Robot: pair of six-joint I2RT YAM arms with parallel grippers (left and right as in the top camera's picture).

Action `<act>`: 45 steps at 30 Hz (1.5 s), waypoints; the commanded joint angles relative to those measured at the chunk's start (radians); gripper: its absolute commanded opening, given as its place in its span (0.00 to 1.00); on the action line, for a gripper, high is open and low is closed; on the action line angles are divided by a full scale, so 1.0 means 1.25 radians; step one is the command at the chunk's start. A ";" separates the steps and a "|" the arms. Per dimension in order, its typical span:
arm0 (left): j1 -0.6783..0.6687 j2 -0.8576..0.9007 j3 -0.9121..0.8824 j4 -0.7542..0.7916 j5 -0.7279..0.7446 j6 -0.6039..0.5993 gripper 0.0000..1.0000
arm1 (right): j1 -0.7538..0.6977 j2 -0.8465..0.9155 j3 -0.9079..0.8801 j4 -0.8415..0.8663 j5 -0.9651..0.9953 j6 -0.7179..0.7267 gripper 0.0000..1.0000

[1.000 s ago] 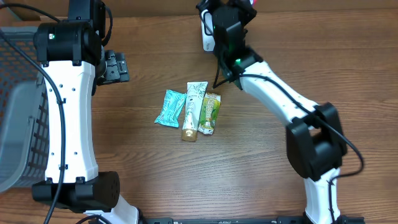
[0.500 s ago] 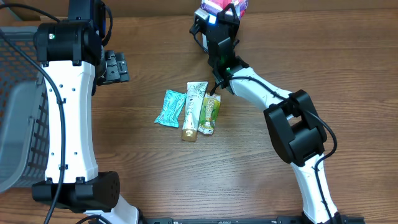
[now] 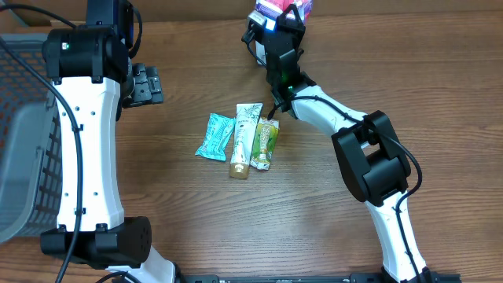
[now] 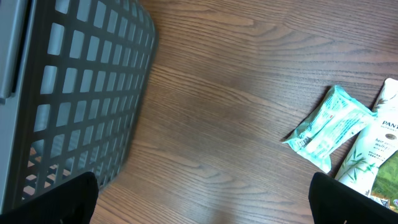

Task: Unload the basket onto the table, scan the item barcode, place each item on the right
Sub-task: 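Carry the purple pack to the white scanner and hold it there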

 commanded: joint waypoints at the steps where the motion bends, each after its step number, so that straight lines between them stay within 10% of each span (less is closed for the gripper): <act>1: 0.000 -0.012 0.013 0.002 -0.005 0.009 1.00 | -0.010 0.002 0.015 0.009 0.015 0.023 0.04; 30: 0.000 -0.012 0.013 0.002 -0.005 0.009 0.99 | 0.035 -0.081 0.015 0.008 0.131 0.074 0.04; 34: 0.000 -0.012 0.013 0.002 -0.005 0.009 1.00 | 0.068 -0.203 0.015 -0.073 0.169 0.181 0.04; 37: 0.000 -0.012 0.013 0.002 -0.005 0.009 1.00 | 0.103 -0.332 0.015 -0.391 0.128 0.334 0.04; 45: 0.000 -0.012 0.013 0.002 -0.005 0.009 1.00 | 0.073 -0.561 0.015 -0.948 -0.233 1.002 0.04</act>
